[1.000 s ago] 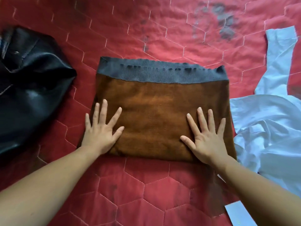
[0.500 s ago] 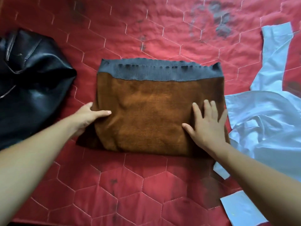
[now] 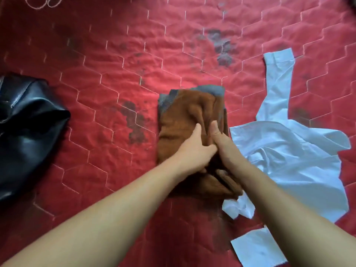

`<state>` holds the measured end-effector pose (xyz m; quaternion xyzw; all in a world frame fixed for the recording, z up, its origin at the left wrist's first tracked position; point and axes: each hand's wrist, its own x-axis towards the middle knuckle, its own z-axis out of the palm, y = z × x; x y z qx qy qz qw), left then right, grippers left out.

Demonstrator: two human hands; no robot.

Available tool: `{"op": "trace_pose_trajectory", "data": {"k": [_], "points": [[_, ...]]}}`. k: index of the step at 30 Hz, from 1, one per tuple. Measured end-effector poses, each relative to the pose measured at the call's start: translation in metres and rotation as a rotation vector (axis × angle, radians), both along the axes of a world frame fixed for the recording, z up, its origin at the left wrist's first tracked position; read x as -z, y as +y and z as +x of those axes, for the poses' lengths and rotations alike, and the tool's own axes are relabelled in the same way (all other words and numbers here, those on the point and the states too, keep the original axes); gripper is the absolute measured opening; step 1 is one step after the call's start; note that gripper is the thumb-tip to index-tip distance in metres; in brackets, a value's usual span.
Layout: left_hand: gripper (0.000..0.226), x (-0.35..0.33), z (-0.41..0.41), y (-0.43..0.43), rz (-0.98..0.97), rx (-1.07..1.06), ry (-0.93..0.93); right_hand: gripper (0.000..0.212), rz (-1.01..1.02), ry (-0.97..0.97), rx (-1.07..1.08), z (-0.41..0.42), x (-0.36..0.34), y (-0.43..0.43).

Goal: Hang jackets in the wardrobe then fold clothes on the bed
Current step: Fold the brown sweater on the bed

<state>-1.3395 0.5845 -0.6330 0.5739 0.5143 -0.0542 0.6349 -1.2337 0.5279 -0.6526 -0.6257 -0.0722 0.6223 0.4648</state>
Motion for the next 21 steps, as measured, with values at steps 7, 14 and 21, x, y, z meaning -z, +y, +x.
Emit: {"op": "trace_pose_trajectory", "data": {"k": [7, 14, 21], "points": [[0.070, 0.057, 0.005, -0.053, -0.127, -0.163, -0.073, 0.027, -0.309, -0.550, -0.484, 0.040, 0.051, -0.054], [0.053, 0.044, -0.052, -0.044, 1.029, 0.421, 0.150, 0.037, -0.213, -0.937, -0.292, 0.023, 0.051, -0.045], [0.072, 0.096, -0.056, -0.049, 0.995, 0.756, 0.468, 0.070, -0.118, -1.372, -0.461, 0.026, 0.065, -0.038]]}}
